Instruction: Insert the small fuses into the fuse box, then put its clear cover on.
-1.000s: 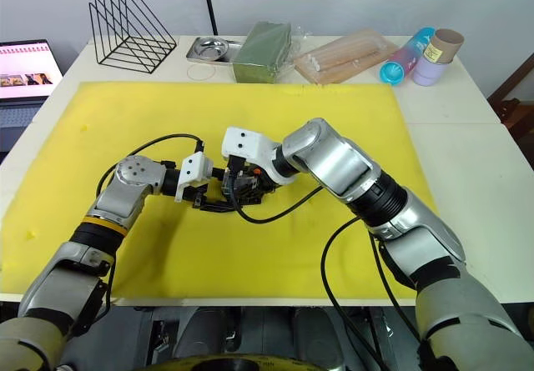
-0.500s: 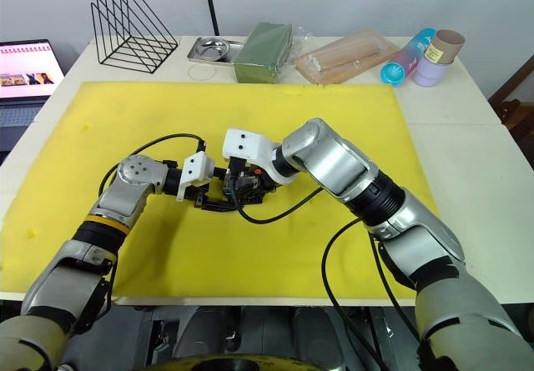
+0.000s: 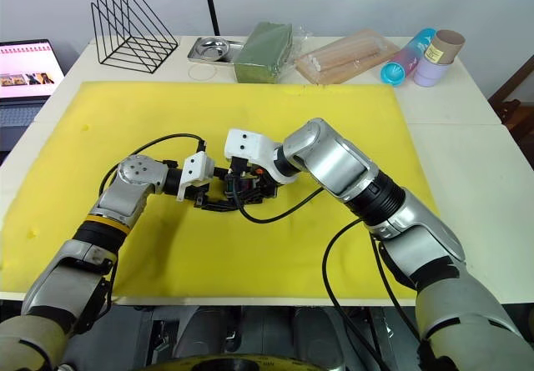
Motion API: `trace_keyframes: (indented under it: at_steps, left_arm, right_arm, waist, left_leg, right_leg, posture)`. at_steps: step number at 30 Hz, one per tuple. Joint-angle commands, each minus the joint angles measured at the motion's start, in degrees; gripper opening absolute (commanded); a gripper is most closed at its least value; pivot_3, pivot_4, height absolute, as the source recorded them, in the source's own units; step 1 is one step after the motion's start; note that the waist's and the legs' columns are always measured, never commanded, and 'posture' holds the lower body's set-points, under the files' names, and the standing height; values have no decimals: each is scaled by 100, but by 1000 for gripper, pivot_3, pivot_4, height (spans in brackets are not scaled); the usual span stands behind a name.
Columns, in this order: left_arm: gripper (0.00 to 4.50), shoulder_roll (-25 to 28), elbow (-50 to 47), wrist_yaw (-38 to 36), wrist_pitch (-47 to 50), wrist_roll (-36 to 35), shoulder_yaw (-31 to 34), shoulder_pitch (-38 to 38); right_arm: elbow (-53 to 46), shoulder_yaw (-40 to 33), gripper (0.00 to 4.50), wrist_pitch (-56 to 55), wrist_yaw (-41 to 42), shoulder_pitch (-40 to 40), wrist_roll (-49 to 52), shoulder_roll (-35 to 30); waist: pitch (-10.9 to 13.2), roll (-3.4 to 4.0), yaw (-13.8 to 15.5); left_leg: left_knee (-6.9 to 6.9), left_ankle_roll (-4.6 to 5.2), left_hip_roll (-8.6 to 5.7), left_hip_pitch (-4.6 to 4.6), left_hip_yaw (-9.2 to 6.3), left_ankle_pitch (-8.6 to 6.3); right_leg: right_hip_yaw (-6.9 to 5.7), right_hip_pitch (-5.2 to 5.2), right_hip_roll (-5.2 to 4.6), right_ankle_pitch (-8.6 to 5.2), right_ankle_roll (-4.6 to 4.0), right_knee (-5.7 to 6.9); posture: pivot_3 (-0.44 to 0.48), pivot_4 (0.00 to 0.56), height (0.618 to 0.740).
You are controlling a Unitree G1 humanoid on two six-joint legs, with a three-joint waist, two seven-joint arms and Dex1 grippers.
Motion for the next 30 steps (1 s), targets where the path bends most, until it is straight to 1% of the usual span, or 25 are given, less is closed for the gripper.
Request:
trace_keyframes:
  at_steps: [1,8,12,17,21,24,27,30]
  left_arm:
    - [2902,-9,59,128,11,177,3,-37]
    - [2902,-13,21,126,52,171,-1,-49]
    - [2902,-16,57,123,47,174,0,-59]
    - [2902,15,6,69,167,140,0,-33]
    - [2902,67,-140,-100,404,58,-24,19]
    - [2902,118,-285,-270,623,0,-57,67]
    - [2902,142,-403,-365,815,-47,-60,94]
    - [2902,154,-437,-374,839,-21,-56,85]
  right_arm:
    - [-93,-130,3490,-23,14,-116,-3,51]
    - [-102,-189,3490,-29,81,-181,26,21]
    - [-337,-197,3490,-25,264,-168,104,-99]
    - [-667,-513,3490,-39,484,-261,317,-317]
    - [-659,-872,3490,13,474,-330,462,-422]
    - [-548,-1171,3490,63,387,-259,603,-373]
    - [-513,-1249,3490,137,284,-123,682,-321]
    - [-507,-1381,2858,188,143,77,819,-180]
  waist:
    - [0,0,0]
    - [0,0,0]
    - [0,0,1]
    - [0,0,2]
    - [0,0,-2]
    - [0,0,-15]
    - [0,0,-23]
    - [0,0,-25]
  left_leg:
    - [0,0,0,0,0,0]
    - [0,0,0,0,0,0]
    - [0,0,0,0,0,0]
    - [0,0,0,0,-1,0]
    - [0,0,0,2,-1,0]
    - [-2,0,0,3,-1,0]
    - [-7,0,0,3,-1,0]
    - [-13,0,1,2,-1,0]
  right_leg:
    - [0,0,0,0,0,0]
    - [0,0,0,0,0,0]
    - [0,0,0,0,0,0]
    - [0,0,0,0,0,0]
    - [-1,2,0,0,0,0]
    - [-1,2,0,0,0,-1]
    - [-1,0,1,0,0,-1]
    - [-1,-3,2,0,-1,-1]
  posture:
    - [0,150,740]
    - [0,150,740]
    - [0,150,740]
    - [0,150,740]
    - [0,150,740]
    - [0,150,740]
    - [0,150,740]
    - [0,150,740]
